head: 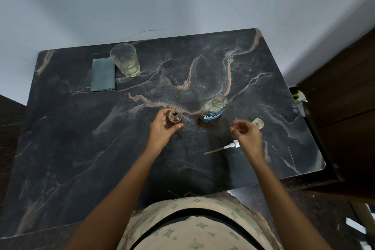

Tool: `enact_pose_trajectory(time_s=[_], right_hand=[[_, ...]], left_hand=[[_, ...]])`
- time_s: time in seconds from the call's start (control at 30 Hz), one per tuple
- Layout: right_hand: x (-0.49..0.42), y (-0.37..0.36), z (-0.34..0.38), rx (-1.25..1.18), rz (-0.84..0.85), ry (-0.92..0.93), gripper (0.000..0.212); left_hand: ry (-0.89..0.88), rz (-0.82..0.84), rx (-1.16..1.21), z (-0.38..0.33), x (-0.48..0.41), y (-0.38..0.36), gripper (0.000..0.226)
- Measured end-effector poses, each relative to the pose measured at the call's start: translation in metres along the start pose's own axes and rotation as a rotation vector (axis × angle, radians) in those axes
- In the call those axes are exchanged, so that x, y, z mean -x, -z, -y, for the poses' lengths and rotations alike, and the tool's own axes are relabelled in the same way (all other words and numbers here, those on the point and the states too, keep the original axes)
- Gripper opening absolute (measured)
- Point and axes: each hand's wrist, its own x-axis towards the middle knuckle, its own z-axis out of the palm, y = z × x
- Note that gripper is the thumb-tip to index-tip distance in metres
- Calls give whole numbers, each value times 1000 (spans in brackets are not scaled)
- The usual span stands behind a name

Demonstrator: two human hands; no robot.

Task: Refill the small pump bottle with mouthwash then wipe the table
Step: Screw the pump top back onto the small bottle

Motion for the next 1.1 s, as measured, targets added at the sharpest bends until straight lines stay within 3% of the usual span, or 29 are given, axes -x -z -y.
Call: enact_pose_trajectory(time_s=[0.1,0.4,0.63,0.9,1.1], right_hand=[[12,1,-11,78,-64,-85,5],[28,-2,-30,53,-178,-425,34],[15,-1,-24,-52,-206,-550,32],[17,5,-18,-239,-167,-609,20],[28,4,30,-381,-95,-395,16]], left_hand=[[-2,-2,-7,3,-1,1,51],[-2,4,-16,6,-3,2,53],[-6,10,-38,7,-3,3,53],[-11,9,-29,8,-4,2,54],[0,14,-24,8,-4,2,54]])
